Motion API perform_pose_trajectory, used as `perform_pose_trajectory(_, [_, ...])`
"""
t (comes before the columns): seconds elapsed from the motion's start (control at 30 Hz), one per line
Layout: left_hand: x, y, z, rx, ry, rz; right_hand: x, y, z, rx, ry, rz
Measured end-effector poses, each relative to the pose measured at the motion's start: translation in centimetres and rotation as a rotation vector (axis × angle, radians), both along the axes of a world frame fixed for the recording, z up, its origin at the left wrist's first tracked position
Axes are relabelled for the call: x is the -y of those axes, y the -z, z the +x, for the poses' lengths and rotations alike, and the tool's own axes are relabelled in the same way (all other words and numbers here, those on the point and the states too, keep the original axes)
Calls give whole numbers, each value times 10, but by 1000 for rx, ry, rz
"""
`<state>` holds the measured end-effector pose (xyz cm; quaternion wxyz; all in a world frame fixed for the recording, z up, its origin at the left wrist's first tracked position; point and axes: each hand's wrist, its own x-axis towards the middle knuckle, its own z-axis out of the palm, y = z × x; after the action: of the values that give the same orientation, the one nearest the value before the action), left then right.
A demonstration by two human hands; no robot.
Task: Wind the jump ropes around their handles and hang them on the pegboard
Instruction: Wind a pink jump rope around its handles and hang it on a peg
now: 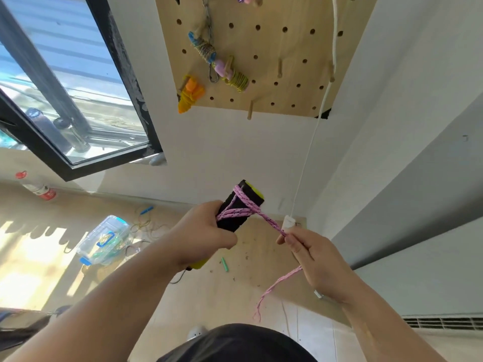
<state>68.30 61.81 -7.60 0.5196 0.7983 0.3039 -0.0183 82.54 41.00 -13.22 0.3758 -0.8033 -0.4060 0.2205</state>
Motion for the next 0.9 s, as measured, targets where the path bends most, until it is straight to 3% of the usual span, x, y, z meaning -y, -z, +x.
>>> perform_pose_trajectory(0.13, [14, -21, -1, 74, 293, 59, 5, -2, 8, -40, -86, -21])
perform_pose_trajectory(0.27, [29, -21, 0, -58, 678, 462, -9, -7, 27, -33, -276, -250])
perform_pose_trajectory(0.4, [41, 0, 4, -260, 818, 795, -35, -28, 41, 150, -428, -465])
perform_pose_trajectory(0.5, [34, 16, 12, -393, 737, 908, -53, -47, 32, 345, -438, -498])
perform_pose_trajectory(0.6, [16, 28, 19, -432, 498, 887, -55, -46, 11, 446, -341, -426])
perform_pose_trajectory(0.77, [-11, 39, 20, -384, 211, 715, -33, -25, -6, 332, -196, -316])
perform_pose_trajectory(0.9, [-16, 47, 18, -336, 106, 573, -16, -7, -19, 292, -188, -238])
